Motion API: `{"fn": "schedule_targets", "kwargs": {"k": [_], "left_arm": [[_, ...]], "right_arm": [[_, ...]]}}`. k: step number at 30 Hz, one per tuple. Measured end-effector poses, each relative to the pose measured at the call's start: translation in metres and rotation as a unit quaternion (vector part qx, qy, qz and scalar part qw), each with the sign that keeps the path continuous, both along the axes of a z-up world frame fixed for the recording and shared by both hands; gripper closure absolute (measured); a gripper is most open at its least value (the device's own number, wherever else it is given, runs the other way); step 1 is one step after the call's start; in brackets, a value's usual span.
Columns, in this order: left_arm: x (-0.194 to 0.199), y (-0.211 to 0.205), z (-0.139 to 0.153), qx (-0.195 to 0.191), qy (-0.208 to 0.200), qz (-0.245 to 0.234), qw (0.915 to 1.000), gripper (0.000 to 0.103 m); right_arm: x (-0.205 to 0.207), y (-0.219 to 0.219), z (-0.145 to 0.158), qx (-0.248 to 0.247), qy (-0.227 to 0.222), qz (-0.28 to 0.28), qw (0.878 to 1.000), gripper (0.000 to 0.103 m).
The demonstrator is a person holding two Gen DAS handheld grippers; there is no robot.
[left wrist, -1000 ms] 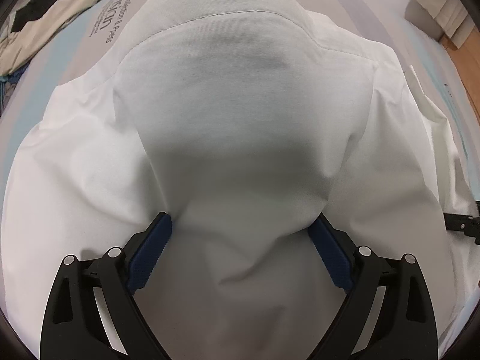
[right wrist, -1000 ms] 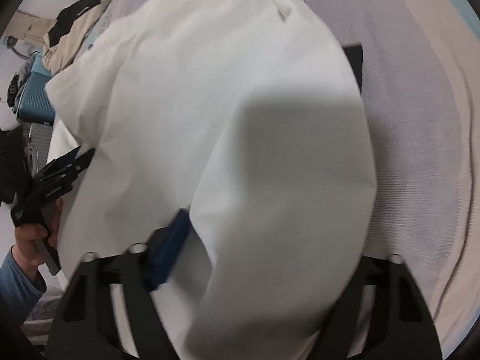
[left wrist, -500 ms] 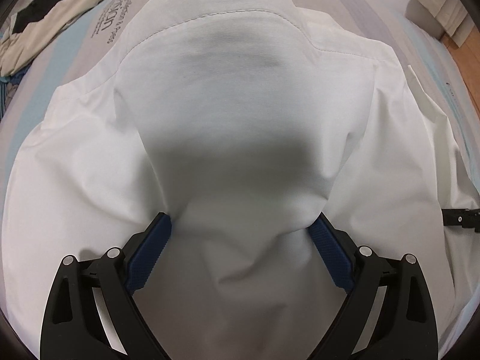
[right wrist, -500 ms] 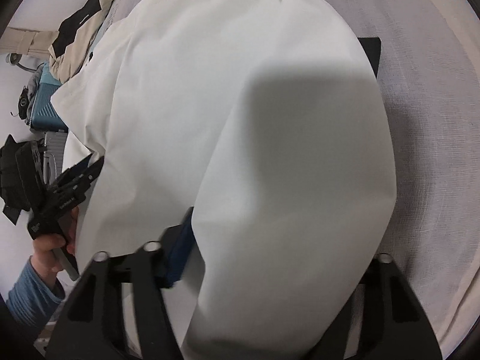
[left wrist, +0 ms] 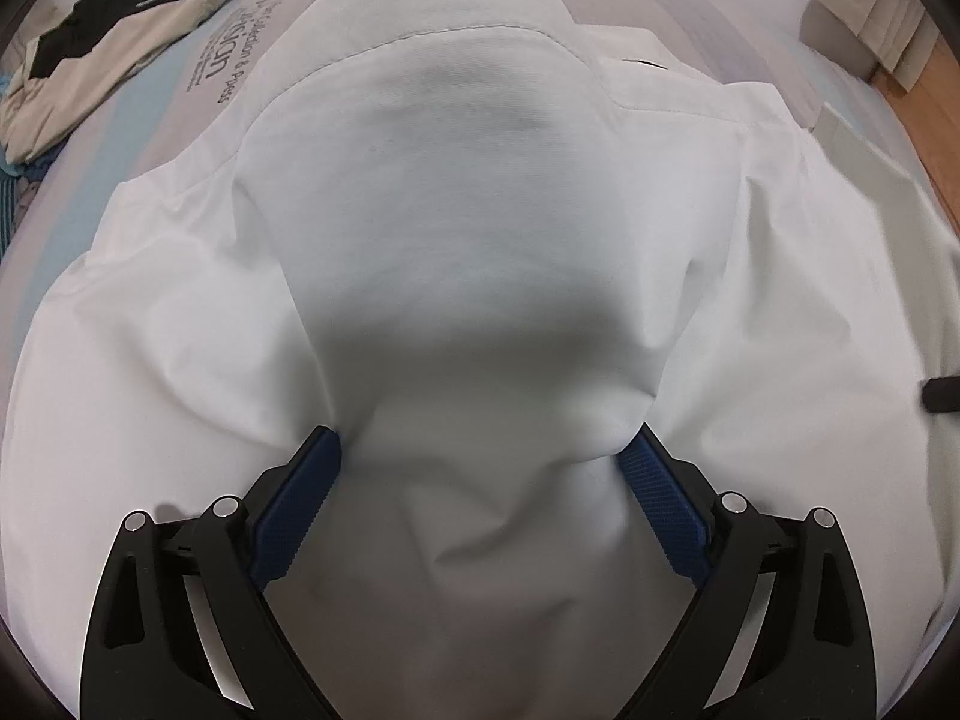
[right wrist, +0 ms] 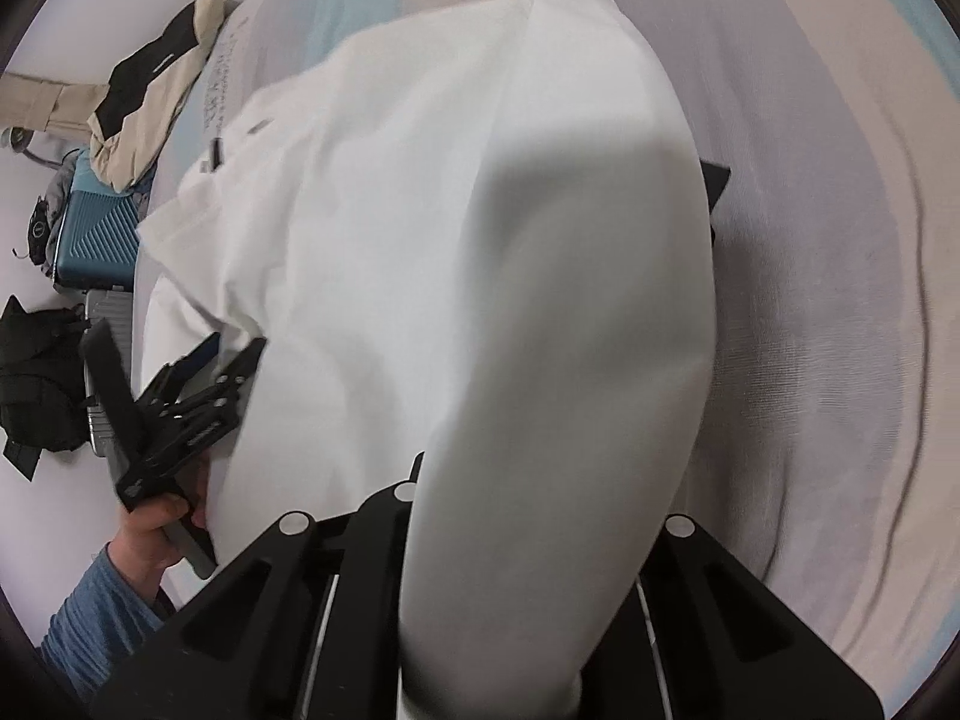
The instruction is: Fold large clothes
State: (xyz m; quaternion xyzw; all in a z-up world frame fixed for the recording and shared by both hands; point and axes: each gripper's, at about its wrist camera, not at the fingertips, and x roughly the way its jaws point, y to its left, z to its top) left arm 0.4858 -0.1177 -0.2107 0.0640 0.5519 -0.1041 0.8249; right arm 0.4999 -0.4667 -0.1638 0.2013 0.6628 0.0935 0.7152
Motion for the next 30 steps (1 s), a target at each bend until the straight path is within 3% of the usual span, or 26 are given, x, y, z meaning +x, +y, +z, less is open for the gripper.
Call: {"fn": "schedule_targets", "kwargs": {"k": [6,14,17,24,30], "left_arm": [[0.002,0.005,0.009,-0.011,0.004,0.0,0.9999,0.012],[-0.014,0.058,0.079,-0.046,-0.009,0.01,0.9989,0.013],[-0.024,0.086,0.105,-0.033,-0.024,-0.007,0.9992,0.013],[-0.047,0.181,0.144,-0.04,-0.01,0.014,0.9991,0.012],[-0.052,0.25,0.155,-0.033,-0.003,0.03,0.999,0.012]], "right_arm": [[0.006,0.028,0.041,-0.028,-0.005,0.018,0.999,0.095],[0.015,0.103,0.107,-0.079,-0.009,0.032,0.996,0.095],[0.015,0.137,0.126,-0.107,-0.017,0.037,0.993,0.095],[0.012,0.222,0.146,-0.156,-0.038,0.06,0.985,0.095],[0.016,0.297,0.137,-0.172,-0.045,0.083,0.981,0.095]]}}
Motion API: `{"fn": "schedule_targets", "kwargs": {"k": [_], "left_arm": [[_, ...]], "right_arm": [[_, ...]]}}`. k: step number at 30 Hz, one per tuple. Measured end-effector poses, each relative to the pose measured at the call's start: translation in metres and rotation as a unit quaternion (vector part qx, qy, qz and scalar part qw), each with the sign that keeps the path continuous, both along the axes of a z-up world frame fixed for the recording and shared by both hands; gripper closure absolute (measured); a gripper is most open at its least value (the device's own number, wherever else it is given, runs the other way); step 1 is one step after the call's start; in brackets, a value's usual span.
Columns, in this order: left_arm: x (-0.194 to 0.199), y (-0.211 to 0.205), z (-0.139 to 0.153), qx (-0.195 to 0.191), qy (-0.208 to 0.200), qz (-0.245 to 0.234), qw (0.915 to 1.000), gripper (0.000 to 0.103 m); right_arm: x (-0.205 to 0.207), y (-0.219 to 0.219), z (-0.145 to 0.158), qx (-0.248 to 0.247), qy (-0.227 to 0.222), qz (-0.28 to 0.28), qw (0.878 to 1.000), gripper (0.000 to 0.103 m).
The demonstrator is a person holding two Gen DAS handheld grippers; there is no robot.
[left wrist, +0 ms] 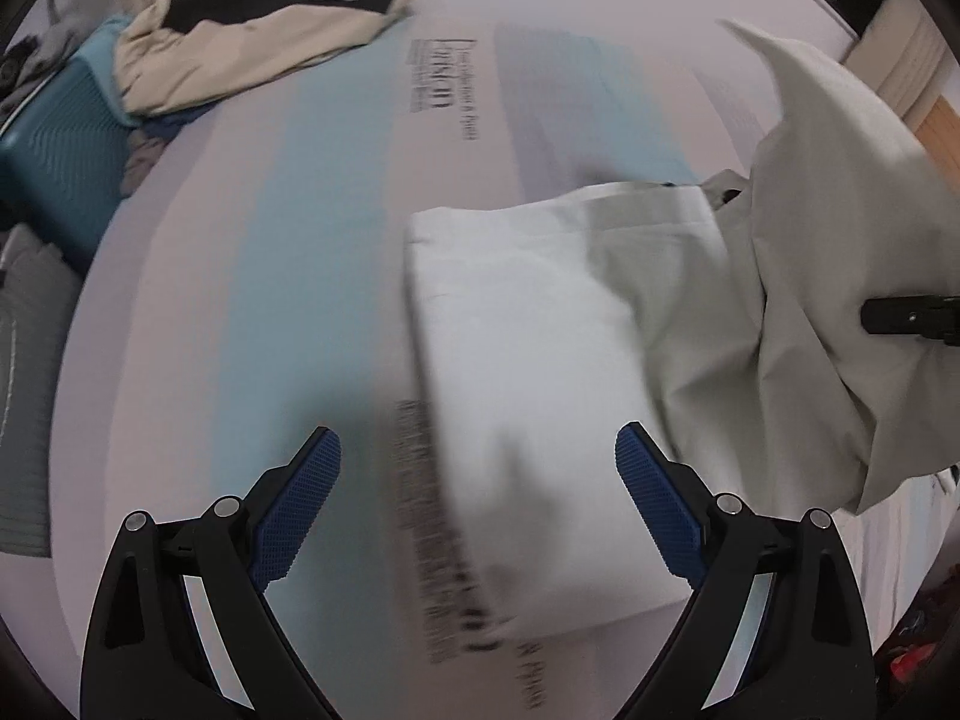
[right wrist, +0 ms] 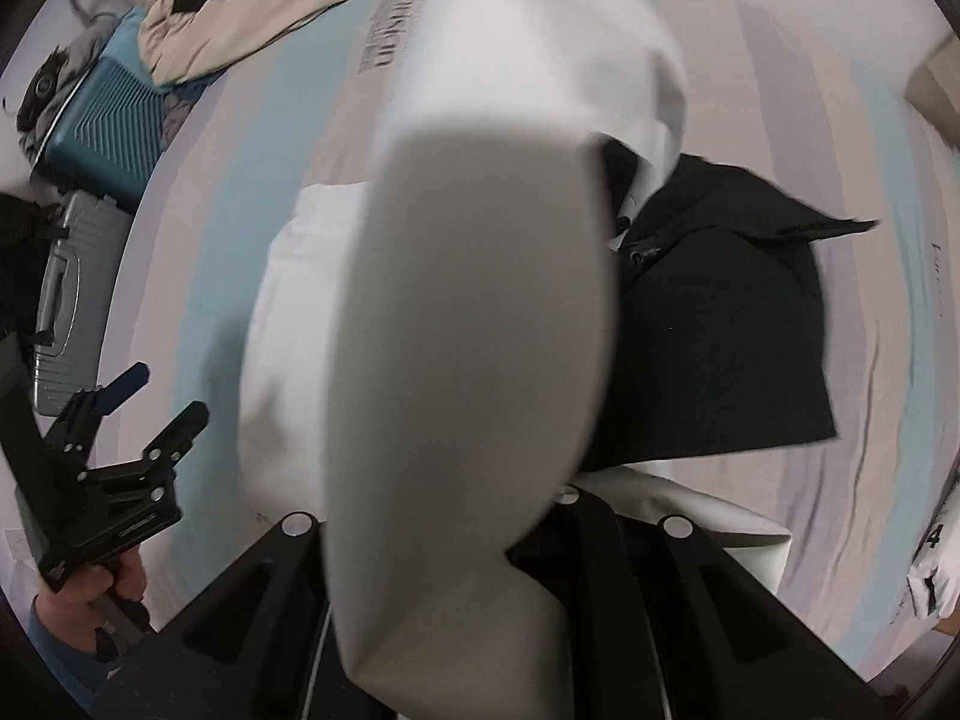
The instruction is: Fold large clothes
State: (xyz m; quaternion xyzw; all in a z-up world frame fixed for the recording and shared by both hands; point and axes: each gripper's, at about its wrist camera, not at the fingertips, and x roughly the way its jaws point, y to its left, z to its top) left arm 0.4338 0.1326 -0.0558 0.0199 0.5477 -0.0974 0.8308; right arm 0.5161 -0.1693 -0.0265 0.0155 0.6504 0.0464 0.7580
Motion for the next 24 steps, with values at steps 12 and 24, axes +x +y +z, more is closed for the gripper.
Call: {"fn": "schedule_targets", "kwargs": {"k": [12,24], "left_arm": [[-0.008,0.097,-0.001,-0.007,0.006,0.039,0.9992,0.012],[-0.014,0.152,-0.023,-0.004,0.011,0.073,0.9972,0.012]], "right_arm": [[0.008,0.123,-0.043,-0.022,0.008,0.021,0.999,0.095],[0.01,0.192,-0.12,-0.074,-0.004,0.032,0.997,0.093]]}}
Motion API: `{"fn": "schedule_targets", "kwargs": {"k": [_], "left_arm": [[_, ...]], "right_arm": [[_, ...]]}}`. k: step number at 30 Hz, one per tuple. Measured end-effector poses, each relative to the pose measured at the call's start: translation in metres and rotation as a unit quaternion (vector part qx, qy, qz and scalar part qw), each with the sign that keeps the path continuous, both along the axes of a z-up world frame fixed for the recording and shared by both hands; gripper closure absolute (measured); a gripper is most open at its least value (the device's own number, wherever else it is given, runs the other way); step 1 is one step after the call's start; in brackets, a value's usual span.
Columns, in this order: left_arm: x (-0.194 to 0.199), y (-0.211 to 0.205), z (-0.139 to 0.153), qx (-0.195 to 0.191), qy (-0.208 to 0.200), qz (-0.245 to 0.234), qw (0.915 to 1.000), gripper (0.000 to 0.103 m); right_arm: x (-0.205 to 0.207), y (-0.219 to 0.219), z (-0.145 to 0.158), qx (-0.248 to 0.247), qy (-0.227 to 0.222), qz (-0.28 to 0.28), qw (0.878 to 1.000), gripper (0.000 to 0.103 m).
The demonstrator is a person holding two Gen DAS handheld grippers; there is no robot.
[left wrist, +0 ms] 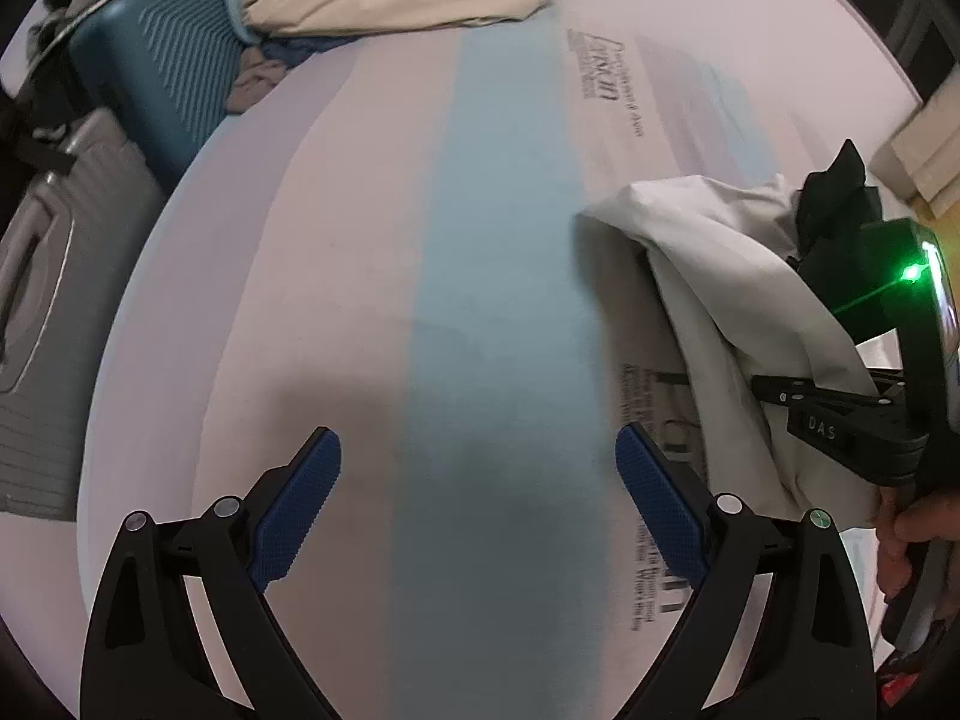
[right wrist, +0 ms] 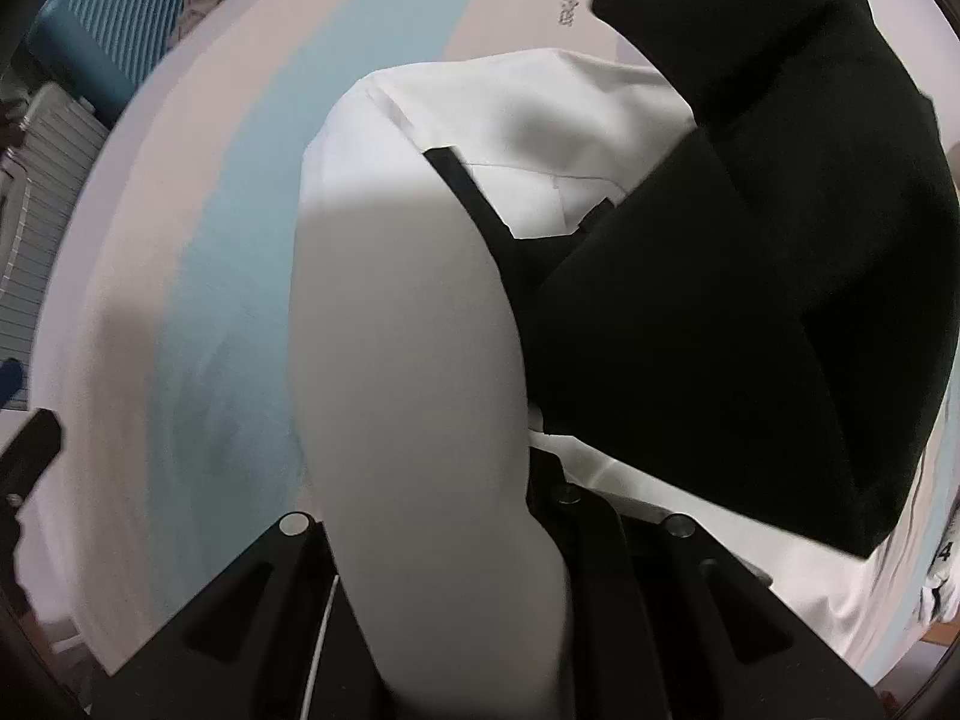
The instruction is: Fold large clothes
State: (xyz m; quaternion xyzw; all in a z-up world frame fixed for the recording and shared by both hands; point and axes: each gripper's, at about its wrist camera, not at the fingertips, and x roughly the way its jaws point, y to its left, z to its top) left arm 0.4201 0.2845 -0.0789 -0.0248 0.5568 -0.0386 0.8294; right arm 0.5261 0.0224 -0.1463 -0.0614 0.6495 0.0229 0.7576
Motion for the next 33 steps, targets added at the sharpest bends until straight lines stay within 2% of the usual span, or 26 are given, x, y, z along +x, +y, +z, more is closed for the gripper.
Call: {"fn": "schedule_targets", "kwargs": {"k": [6,10,13,16,20,22,25,27,30,33], "left_arm": [[-0.006,0.021,-0.019,-0.001,0.013,0.015,0.9998,0.012],[-0.012,0.029,-0.026,0.002,0.018,0.017,0.9997,0.012],[-0.016,0.034,-0.03,-0.001,0.021,0.022,0.9995,0.012],[-0.02,0.037,-0.031,-0.004,0.022,0.029,0.9993,0.012],[-0.026,0.042,-0.03,-0.008,0.022,0.04,0.9989,0.012],[-0.028,0.044,-0.028,-0.008,0.022,0.044,0.9988,0.012],[-0.03,0.045,-0.028,-0.004,0.023,0.045,0.9987,0.012],[-0.031,0.045,-0.026,-0.003,0.024,0.047,0.9986,0.012],[-0.035,0.043,-0.02,-0.004,0.02,0.052,0.9985,0.012],[-0.039,0.041,-0.014,-0.007,0.017,0.055,0.9983,0.012]], "right_arm": [[-0.004,0.019,-0.032,-0.025,-0.017,0.001,1.0,0.09],[-0.017,0.035,-0.042,-0.06,-0.045,0.026,0.997,0.086],[-0.02,0.041,-0.048,-0.071,-0.048,0.037,0.996,0.082],[-0.022,0.036,-0.042,-0.063,-0.047,0.038,0.996,0.077],[-0.03,0.037,-0.033,-0.048,-0.057,0.057,0.996,0.061],[-0.036,0.04,-0.033,-0.056,-0.067,0.068,0.994,0.061],[-0.043,0.041,-0.033,-0.05,-0.077,0.078,0.993,0.055],[-0.05,0.045,-0.027,-0.029,-0.08,0.088,0.993,0.042],[-0.066,0.055,-0.008,-0.011,-0.094,0.106,0.99,0.035],[-0.081,0.049,0.014,0.011,-0.106,0.122,0.987,0.033]]}}
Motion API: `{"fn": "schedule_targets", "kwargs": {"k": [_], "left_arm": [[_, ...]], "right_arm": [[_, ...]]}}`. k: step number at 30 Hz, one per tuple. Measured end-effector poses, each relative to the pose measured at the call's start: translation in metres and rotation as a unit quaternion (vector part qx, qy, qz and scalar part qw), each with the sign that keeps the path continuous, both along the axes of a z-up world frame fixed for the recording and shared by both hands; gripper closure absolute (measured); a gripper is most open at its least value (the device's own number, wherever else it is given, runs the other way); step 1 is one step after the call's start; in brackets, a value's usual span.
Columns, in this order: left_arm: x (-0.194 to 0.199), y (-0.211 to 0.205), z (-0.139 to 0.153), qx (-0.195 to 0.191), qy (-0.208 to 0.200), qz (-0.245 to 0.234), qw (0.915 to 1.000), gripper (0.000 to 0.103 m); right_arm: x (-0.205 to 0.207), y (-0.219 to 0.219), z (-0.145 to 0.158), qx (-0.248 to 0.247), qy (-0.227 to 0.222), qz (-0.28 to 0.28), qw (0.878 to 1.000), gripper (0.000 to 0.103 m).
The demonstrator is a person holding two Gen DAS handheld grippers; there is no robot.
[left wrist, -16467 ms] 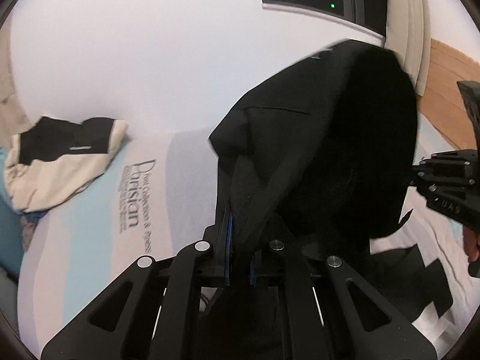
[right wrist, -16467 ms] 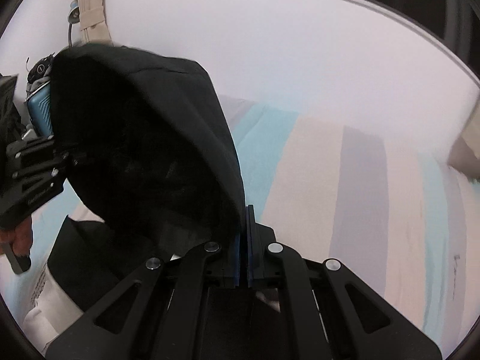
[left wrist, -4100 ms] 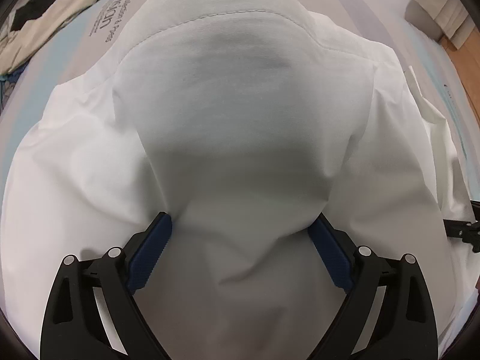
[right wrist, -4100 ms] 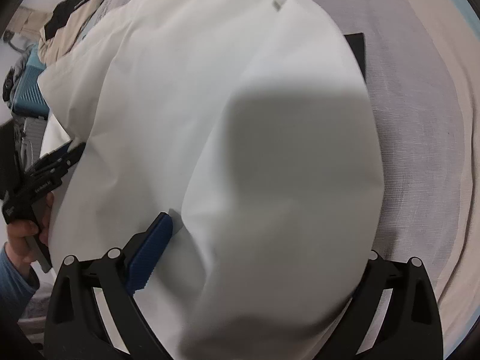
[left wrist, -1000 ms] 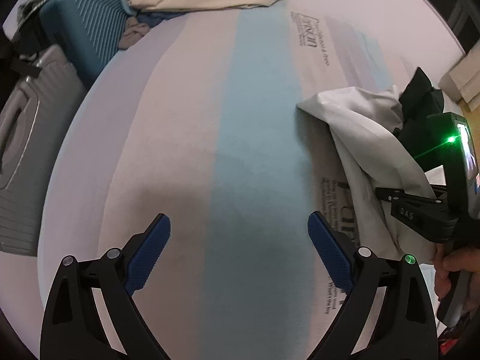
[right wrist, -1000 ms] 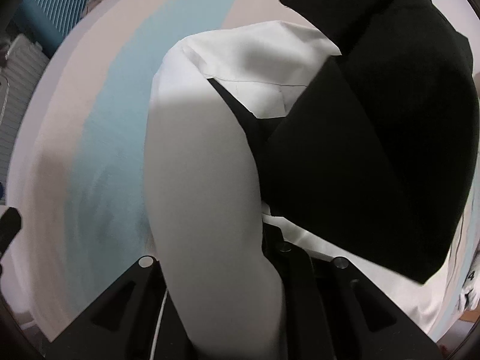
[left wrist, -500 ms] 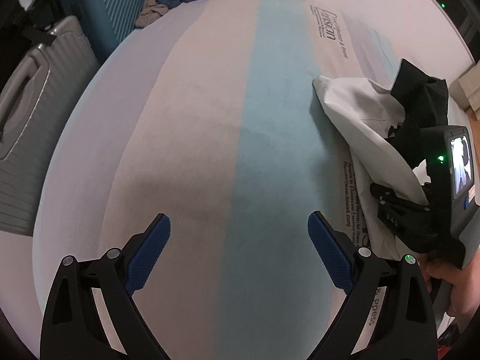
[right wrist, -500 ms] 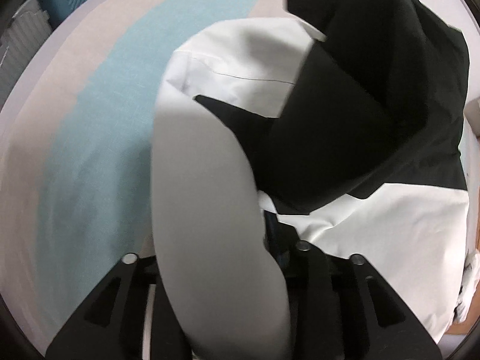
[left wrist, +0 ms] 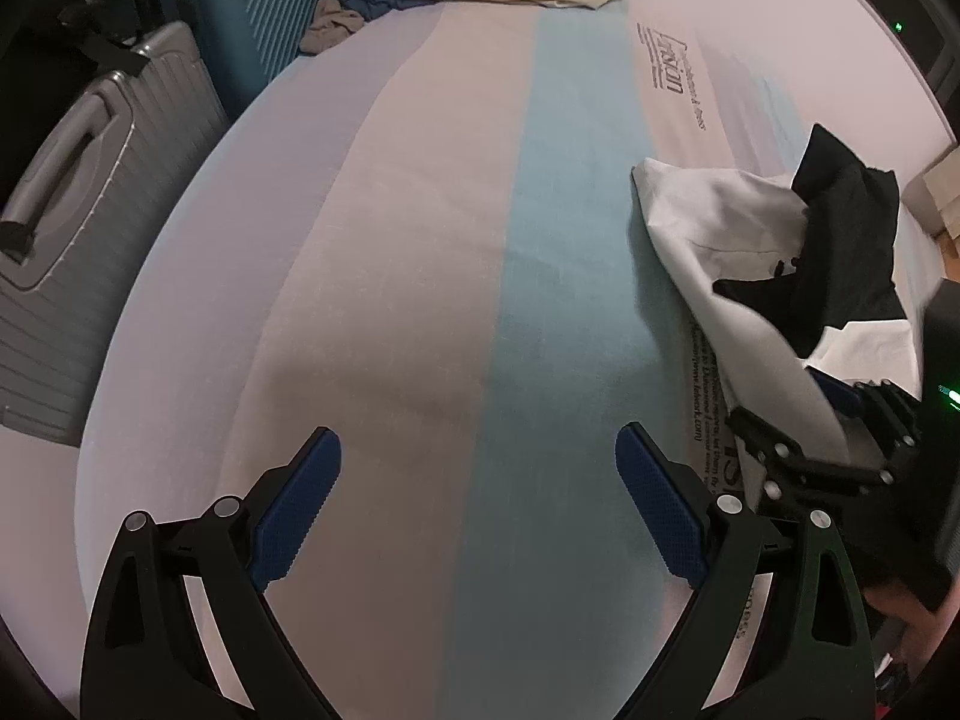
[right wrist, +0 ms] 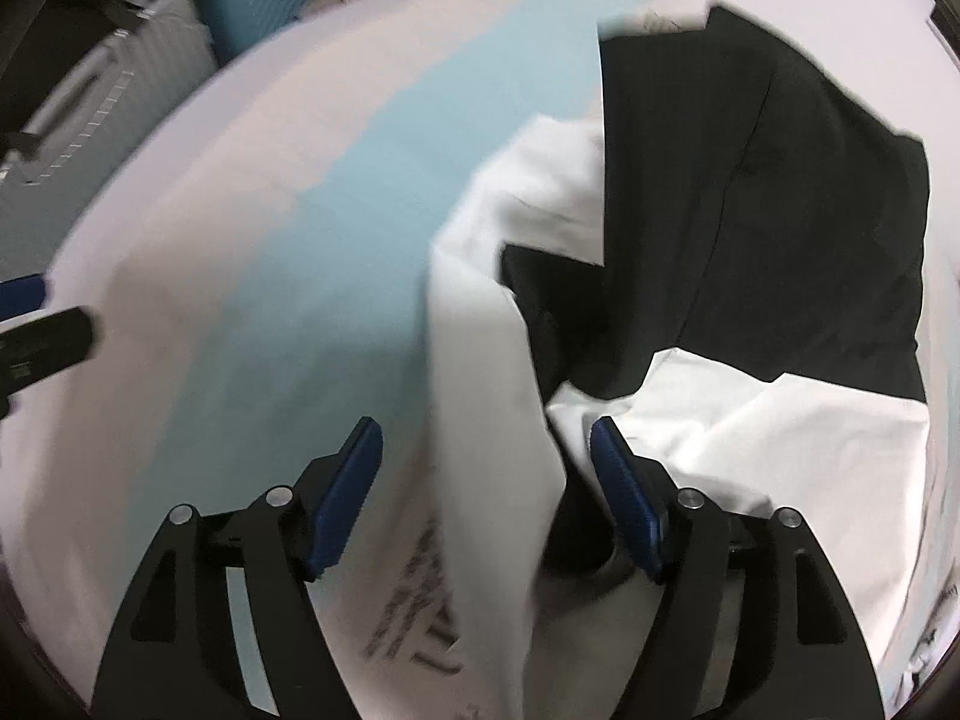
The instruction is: Fold large clothes
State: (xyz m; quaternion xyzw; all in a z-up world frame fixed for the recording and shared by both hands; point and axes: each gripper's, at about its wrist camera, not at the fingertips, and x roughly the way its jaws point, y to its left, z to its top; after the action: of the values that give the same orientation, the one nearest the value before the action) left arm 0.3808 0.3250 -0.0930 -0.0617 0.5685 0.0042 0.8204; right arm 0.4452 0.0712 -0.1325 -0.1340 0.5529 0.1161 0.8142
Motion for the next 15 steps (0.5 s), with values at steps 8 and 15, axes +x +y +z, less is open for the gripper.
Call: {"fn": "schedule_targets", "kwargs": {"k": [8,15], "left_arm": [[-0.003,-0.014,0.022,-0.006,-0.012,-0.004,0.9999,0.012],[0.0,-0.047,0.04,-0.031,-0.014,-0.025,0.9991,0.012]], "right_arm": [[-0.047,-0.019,0.054,0.038,-0.014,0.013,0.999,0.033],[-0.044,-0.046,0.098,0.047,-0.048,-0.013,0.998,0.03]]}}
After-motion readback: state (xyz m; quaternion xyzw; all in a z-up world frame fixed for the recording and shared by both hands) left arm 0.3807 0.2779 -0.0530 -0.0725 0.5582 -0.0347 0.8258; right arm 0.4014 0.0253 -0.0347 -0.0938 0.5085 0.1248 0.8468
